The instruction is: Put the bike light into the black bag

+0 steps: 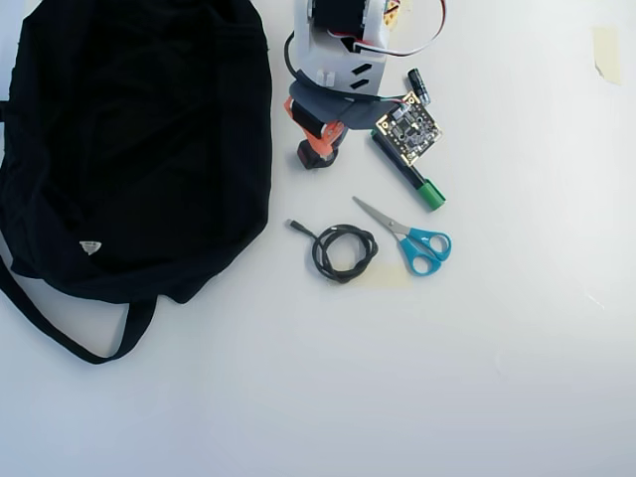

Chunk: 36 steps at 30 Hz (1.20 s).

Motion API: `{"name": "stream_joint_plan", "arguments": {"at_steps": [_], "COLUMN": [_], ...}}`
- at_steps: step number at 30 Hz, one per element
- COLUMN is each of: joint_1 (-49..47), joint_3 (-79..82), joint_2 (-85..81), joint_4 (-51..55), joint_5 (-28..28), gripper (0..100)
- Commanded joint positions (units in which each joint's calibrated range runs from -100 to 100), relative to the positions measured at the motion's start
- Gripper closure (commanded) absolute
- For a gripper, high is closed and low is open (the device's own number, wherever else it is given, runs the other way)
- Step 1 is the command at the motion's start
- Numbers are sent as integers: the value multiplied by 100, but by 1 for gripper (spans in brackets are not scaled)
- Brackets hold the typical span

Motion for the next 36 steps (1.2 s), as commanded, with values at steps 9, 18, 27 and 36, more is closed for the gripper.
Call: {"name": "stream_joint_plan", "arguments": {"at_steps": [9,18,27,36], "joint_1": [296,296,281,161], "joint_3": [675,1070,2867,4170], "joint_2": [-170,-311,-1739,-2021], "joint_4": [86,77,-888,-2119], "joint_5": [576,602,576,712], "gripper": [98,98,98,98]}}
